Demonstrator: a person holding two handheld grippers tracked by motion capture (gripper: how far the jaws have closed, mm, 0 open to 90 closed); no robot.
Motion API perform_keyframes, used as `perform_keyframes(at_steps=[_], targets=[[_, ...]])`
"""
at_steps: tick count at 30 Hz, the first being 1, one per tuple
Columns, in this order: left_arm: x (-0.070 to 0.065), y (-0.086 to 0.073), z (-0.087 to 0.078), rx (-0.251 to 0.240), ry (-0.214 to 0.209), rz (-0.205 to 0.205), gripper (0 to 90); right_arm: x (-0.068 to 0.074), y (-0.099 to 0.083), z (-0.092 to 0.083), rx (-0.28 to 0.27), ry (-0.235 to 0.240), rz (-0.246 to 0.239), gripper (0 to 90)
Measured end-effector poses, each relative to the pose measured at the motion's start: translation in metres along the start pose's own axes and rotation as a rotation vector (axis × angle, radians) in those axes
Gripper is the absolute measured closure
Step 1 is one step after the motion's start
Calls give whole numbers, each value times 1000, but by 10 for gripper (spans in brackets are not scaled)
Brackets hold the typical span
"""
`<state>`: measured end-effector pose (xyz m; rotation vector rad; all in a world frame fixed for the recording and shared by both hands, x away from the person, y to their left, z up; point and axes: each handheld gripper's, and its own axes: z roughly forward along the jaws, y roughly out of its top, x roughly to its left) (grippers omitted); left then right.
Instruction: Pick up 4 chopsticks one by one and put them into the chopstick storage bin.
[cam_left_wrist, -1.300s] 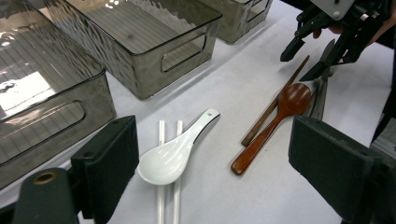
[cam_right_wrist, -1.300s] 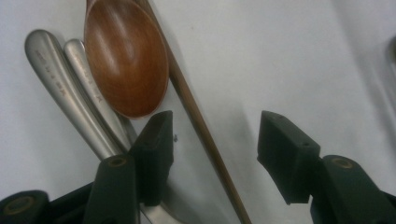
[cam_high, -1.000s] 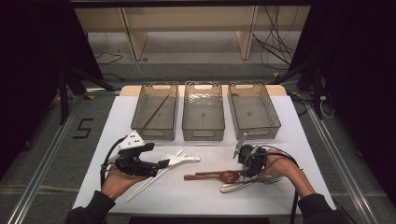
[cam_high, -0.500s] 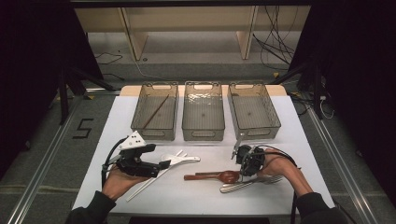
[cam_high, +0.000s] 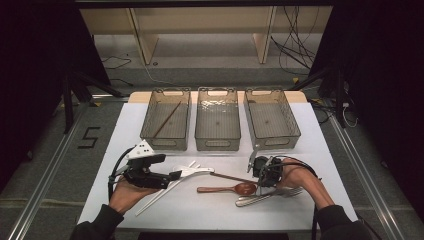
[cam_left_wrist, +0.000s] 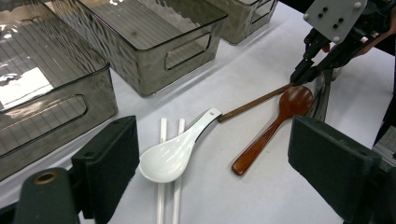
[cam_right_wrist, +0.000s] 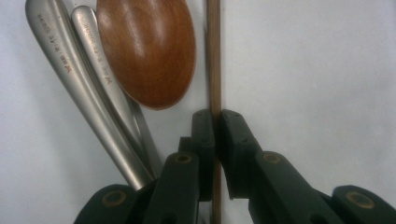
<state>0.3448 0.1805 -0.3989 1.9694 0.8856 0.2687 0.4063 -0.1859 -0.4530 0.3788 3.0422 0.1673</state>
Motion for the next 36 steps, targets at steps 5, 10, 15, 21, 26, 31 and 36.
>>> perform_keyframes(at_steps=[5,10,15,21,26,31,36], targets=[[1,0,0,2,1,-3,160,1,0,-1,7,-8,-31,856],[4,-1,1,3,7,-10,162,3,-1,-1,-9,-25,-46,859],[4,-1,1,3,8,-10,163,2,-1,-7,-40,-41,-53,860],[4,-1,1,4,7,-11,163,5,-2,-11,-61,-43,-79,861],[5,-2,2,12,3,-16,162,7,-2,-16,-77,-57,-94,861],[4,-2,7,36,-10,-5,163,8,0,-21,-116,-77,-107,860],[2,0,15,65,-23,20,162,13,4,-32,-158,-97,-126,860]])
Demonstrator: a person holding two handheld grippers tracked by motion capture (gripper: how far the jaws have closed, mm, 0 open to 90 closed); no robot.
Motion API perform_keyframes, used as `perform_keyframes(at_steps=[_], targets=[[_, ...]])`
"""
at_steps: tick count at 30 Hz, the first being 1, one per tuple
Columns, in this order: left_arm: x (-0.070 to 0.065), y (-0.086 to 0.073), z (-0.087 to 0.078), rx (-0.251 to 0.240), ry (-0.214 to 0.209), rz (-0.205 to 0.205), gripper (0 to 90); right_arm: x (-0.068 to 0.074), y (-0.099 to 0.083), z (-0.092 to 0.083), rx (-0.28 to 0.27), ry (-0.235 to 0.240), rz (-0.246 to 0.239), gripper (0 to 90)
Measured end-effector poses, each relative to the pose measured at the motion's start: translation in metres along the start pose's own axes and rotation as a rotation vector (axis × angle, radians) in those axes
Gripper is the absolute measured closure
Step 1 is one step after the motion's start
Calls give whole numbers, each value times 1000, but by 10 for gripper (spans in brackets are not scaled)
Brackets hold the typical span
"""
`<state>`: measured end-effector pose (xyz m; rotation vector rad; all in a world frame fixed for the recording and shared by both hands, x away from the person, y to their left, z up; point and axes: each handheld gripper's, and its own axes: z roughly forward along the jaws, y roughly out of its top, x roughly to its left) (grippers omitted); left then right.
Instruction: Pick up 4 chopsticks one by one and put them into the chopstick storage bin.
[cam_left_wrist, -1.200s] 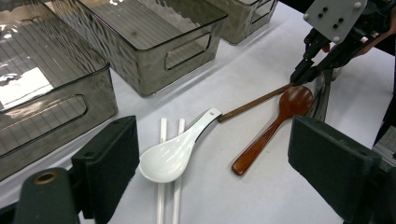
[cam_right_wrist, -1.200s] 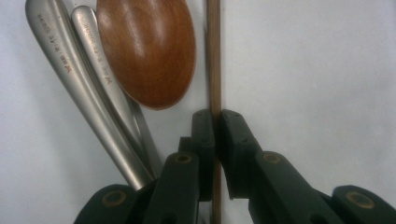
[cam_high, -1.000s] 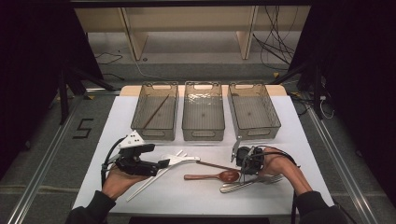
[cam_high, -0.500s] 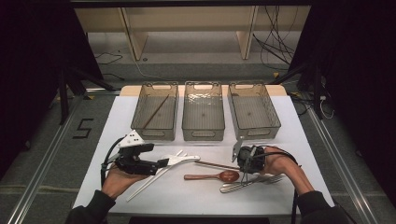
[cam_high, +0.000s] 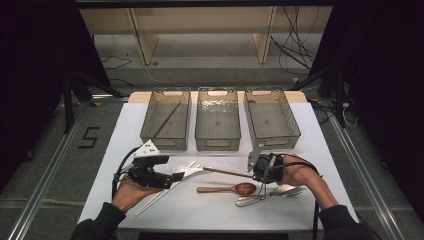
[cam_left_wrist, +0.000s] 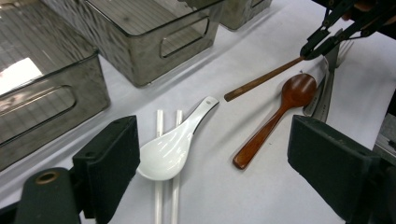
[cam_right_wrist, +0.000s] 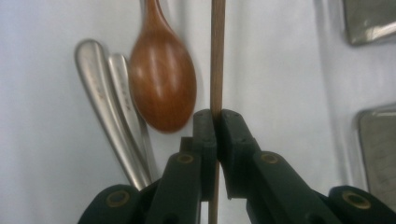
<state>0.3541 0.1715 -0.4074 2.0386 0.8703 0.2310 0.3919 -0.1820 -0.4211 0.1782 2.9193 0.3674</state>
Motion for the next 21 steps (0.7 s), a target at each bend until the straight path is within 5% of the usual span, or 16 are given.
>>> perform_keyframes(at_steps=[10,21], targets=[[-11,17,15,38,-33,68,166,9,13,-16,-62,-17,-45,860],[-24,31,24,113,-14,172,157,17,22,-20,-70,-20,-75,860]])
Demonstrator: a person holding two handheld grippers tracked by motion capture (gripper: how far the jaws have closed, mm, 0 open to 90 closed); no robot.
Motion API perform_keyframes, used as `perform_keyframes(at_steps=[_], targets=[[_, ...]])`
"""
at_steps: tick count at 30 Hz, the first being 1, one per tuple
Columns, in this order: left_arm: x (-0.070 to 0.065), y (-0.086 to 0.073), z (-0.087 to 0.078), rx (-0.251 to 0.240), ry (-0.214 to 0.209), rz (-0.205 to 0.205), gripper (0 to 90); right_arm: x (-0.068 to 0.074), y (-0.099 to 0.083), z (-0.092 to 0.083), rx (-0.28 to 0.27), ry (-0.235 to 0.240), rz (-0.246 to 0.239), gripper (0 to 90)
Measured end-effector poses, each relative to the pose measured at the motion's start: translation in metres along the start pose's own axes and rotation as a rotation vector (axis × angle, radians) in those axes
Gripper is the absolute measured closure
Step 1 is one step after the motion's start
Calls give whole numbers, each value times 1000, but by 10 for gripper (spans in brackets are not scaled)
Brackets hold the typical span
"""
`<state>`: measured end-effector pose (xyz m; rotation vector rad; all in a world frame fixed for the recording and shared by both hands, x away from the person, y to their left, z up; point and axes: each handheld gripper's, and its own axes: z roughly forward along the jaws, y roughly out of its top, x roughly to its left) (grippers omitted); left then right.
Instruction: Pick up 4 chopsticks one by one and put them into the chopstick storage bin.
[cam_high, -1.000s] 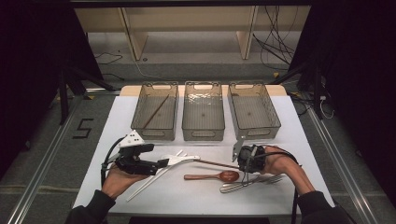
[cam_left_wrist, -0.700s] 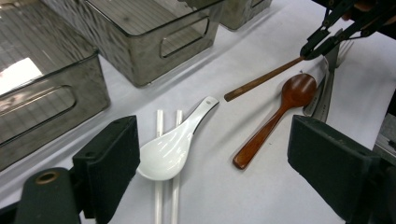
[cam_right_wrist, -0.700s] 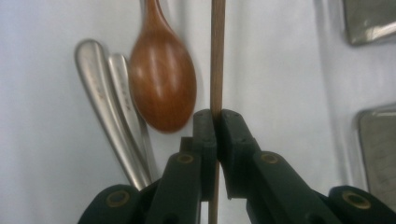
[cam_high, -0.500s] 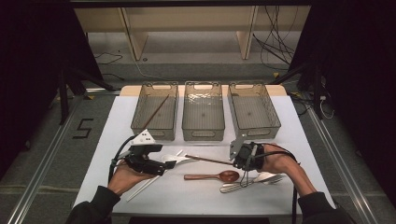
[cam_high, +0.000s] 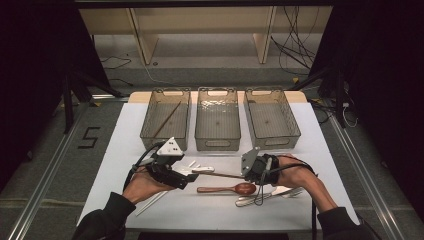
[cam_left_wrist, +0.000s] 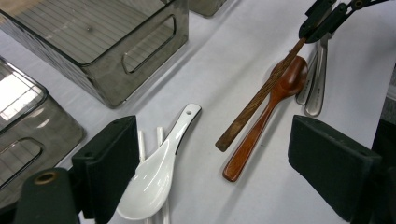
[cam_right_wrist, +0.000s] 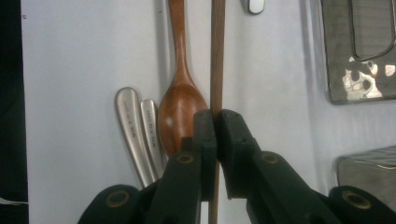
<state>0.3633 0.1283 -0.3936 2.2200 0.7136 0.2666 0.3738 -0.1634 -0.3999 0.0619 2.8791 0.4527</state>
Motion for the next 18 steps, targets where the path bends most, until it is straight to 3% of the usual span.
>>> perform_keyframes(at_steps=[12,18], targets=[[-15,14,15,119,-29,130,187,5,6,0,-2,10,-34,860],[-20,16,23,158,-66,176,248,8,9,0,-7,12,-55,860]])
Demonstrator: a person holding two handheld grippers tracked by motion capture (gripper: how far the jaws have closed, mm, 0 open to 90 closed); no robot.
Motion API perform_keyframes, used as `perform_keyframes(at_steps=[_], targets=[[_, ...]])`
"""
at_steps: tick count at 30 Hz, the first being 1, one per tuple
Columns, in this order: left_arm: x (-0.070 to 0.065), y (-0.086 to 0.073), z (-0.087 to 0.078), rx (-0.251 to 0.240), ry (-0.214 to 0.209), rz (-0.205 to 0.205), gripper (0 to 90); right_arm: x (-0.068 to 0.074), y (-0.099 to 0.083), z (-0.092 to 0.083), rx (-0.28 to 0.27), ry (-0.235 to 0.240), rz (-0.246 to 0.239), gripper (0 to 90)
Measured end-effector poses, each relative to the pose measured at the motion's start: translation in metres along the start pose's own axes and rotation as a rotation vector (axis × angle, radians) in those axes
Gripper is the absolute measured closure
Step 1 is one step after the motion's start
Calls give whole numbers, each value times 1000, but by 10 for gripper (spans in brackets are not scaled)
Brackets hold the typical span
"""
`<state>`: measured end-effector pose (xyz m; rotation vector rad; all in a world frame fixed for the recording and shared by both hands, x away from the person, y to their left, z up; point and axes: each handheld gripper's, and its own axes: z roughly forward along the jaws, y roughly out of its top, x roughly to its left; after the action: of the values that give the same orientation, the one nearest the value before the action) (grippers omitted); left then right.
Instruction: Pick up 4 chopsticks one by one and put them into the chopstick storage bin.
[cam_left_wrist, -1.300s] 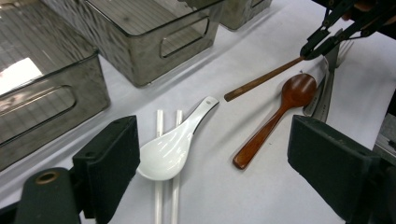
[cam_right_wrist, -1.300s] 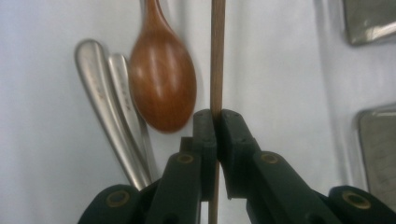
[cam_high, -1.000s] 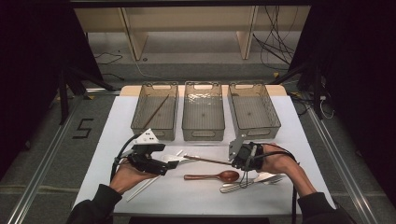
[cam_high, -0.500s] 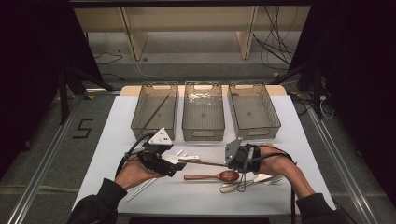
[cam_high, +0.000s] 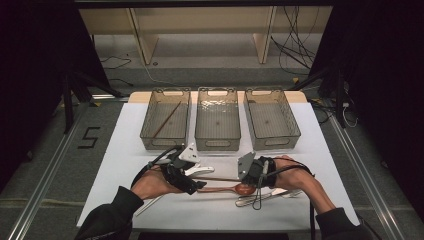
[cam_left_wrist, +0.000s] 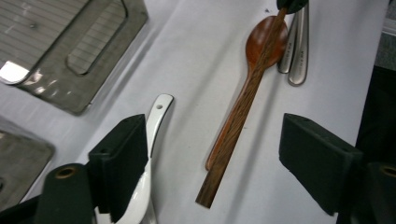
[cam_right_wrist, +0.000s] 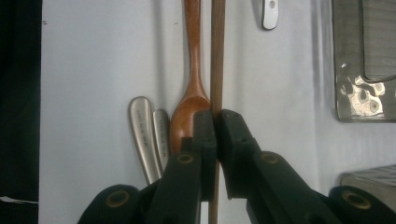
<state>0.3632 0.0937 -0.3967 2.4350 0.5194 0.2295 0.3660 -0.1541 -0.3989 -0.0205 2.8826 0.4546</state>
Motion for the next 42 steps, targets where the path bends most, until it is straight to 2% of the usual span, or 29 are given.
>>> perform_keyframes(at_steps=[3,4,7,26,30,36,40,42], targets=[[-1,1,3,21,3,12,296,0,0,1,-11,-7,-4,859],[-2,1,4,24,-1,3,311,1,1,0,-11,-5,-5,860],[-3,3,7,45,-18,9,374,1,1,-1,-15,-13,-16,860],[-14,6,13,84,-53,92,710,5,4,-1,-21,8,-36,859],[-15,5,13,88,-76,113,762,6,4,-1,-14,9,-49,858],[-16,3,14,83,-164,135,819,6,3,-1,-18,6,-57,837],[-14,3,11,65,-161,124,830,1,0,-3,-29,-8,-18,789],[-10,1,8,54,-156,107,830,0,-2,-7,-46,-36,22,703]])
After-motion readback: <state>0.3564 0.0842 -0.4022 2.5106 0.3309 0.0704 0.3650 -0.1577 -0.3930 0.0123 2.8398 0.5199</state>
